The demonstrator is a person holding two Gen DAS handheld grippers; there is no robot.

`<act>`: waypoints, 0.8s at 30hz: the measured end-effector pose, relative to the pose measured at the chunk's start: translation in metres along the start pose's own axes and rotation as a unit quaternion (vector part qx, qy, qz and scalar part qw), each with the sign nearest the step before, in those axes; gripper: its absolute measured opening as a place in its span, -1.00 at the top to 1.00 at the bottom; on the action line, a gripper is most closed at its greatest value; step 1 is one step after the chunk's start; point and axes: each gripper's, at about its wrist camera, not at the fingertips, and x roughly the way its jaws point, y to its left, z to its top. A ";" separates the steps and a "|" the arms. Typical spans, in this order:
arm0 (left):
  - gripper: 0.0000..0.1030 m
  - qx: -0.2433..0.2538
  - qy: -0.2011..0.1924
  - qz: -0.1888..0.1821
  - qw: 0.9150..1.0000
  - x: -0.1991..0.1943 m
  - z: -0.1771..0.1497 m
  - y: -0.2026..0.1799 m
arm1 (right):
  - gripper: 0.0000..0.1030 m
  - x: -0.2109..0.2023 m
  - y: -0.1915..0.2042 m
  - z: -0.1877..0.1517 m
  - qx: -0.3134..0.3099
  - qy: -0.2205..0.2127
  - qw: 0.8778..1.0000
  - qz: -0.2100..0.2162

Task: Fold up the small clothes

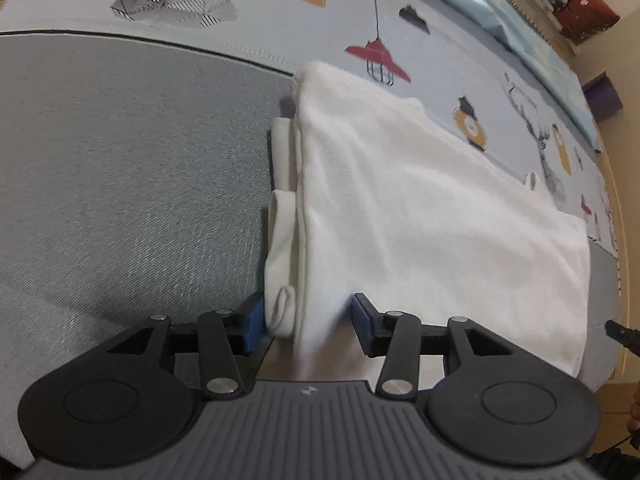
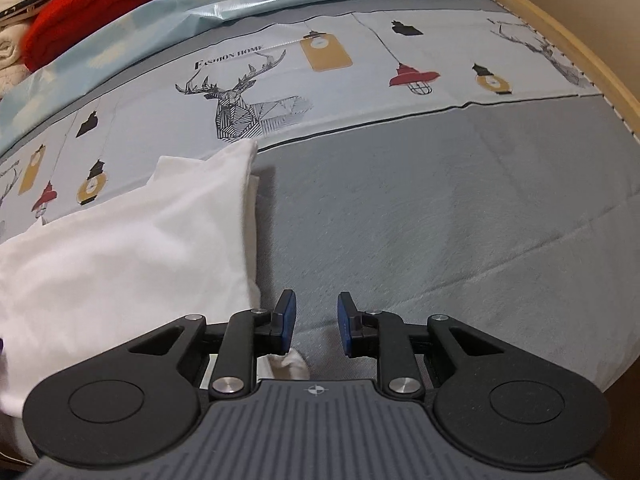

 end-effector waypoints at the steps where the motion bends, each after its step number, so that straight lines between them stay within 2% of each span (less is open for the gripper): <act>1: 0.02 0.002 0.005 0.003 1.000 0.005 0.002 -0.002 | 0.54 0.000 -0.001 0.002 -0.002 -0.002 1.000 -0.003; 3: 0.03 0.012 0.005 0.009 1.000 0.008 0.004 -0.005 | 0.54 -0.001 -0.002 0.004 -0.002 -0.007 1.000 -0.005; 4: 0.12 0.017 0.004 0.012 1.000 0.009 0.005 -0.007 | 0.54 -0.001 -0.004 0.006 0.001 -0.008 1.000 -0.006; 5: 0.39 0.025 0.002 0.011 1.000 0.009 0.005 -0.009 | 0.54 -0.001 -0.005 0.007 0.005 -0.009 1.000 -0.007; 7: 0.56 0.038 0.002 0.002 0.999 0.009 0.003 -0.011 | 0.54 -0.001 -0.007 0.009 0.014 -0.011 1.000 -0.008; 12: 0.64 0.042 -0.016 0.000 0.999 -0.009 -0.003 -0.008 | 0.54 -0.002 -0.002 0.012 0.039 -0.018 0.999 -0.009; 14: 0.64 0.049 -0.028 0.028 0.998 -0.019 -0.007 -0.006 | 0.54 -0.001 0.004 0.012 0.054 -0.017 0.998 0.003; 16: 0.64 0.064 -0.036 0.089 0.993 -0.027 -0.012 -0.002 | 0.54 0.000 0.013 0.012 0.066 -0.016 0.998 0.018; 19: 0.64 0.086 -0.046 0.187 0.977 -0.038 -0.019 0.002 | 0.54 0.001 0.028 0.009 0.067 -0.011 0.997 0.032; 20: 0.65 0.090 -0.049 0.209 0.972 -0.042 -0.020 0.002 | 0.54 0.002 0.033 0.008 0.064 -0.009 0.997 0.037; 22: 0.66 0.086 -0.052 0.215 0.971 -0.050 -0.019 0.000 | 0.54 0.001 0.043 0.007 0.055 -0.009 0.997 0.047; 24: 0.66 0.072 -0.061 0.165 0.982 -0.062 -0.018 -0.007 | 0.54 0.000 0.048 0.006 0.045 -0.009 0.998 0.052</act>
